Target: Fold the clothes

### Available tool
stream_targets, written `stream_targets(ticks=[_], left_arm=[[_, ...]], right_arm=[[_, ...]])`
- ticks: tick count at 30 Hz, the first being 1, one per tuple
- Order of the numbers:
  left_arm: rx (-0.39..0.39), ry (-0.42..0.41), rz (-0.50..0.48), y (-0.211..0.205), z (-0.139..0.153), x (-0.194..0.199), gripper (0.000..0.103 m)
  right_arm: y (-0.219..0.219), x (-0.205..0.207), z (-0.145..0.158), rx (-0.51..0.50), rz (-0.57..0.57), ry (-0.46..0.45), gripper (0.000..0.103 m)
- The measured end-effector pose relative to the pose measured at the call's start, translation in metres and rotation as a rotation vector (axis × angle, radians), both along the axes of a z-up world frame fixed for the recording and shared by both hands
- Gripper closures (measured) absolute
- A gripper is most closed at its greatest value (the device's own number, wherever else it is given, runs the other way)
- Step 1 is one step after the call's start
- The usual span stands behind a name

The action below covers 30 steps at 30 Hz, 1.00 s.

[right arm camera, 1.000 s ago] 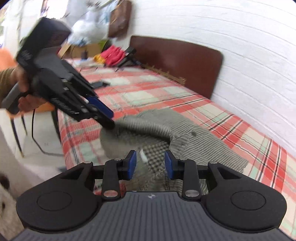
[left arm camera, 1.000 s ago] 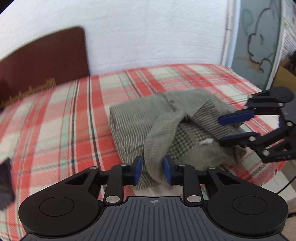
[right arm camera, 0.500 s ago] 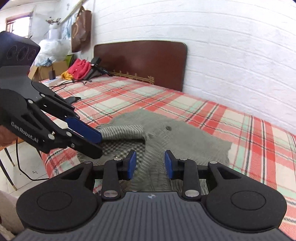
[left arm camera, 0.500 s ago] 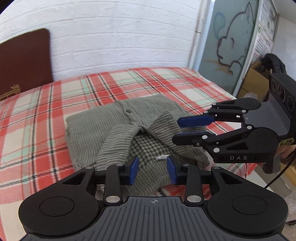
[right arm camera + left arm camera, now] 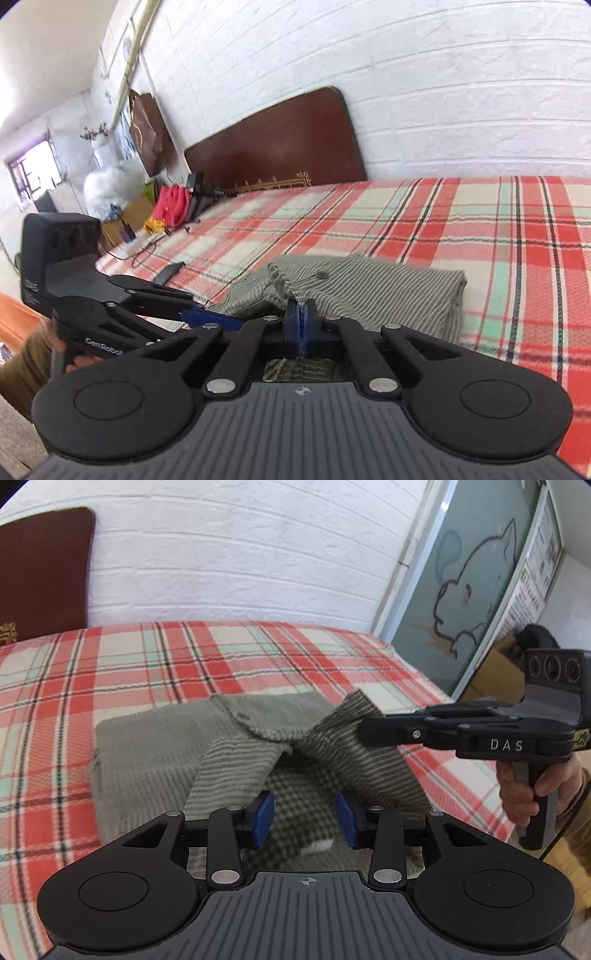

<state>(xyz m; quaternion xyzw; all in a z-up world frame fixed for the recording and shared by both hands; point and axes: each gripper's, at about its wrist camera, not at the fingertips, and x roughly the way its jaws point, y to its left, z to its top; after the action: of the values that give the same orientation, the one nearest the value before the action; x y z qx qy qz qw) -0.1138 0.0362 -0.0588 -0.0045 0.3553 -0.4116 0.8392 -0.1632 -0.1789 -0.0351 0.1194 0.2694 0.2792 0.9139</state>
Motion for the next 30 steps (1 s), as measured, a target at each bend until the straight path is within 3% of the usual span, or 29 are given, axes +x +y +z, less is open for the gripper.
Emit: stream_targets(ticks=[5,8,15,23,25,26,30], left_arm=[[-0.152,0.125,0.002,-0.006,-0.01,0.017,0.045],[-0.181,0.153,0.026,-0.008,-0.014,0.026,0.045],[-0.162,0.177,0.04,-0.021,-0.024,0.036,0.044],[-0.129,0.198,0.045,-0.034,-0.037,0.039,0.043],[-0.125,0.206,0.058,-0.038,-0.039,0.041,0.05],[-0.12,0.202,0.067,-0.039,-0.037,0.041,0.082],[-0.116,0.175,0.095,-0.04,-0.025,0.038,0.09]], right_arm=[[-0.01,0.009,-0.008,0.038,0.034,0.023,0.101],[-0.013,0.008,-0.014,0.053,0.038,0.048,0.101],[-0.01,0.008,-0.022,-0.044,0.032,0.075,0.098],[-0.009,-0.006,-0.019,-0.138,0.004,0.048,0.097],[-0.007,-0.007,-0.019,-0.171,-0.019,0.045,0.096],[-0.006,-0.009,-0.018,-0.192,-0.035,0.037,0.095],[0.001,-0.029,-0.004,-0.232,-0.099,-0.024,0.088]])
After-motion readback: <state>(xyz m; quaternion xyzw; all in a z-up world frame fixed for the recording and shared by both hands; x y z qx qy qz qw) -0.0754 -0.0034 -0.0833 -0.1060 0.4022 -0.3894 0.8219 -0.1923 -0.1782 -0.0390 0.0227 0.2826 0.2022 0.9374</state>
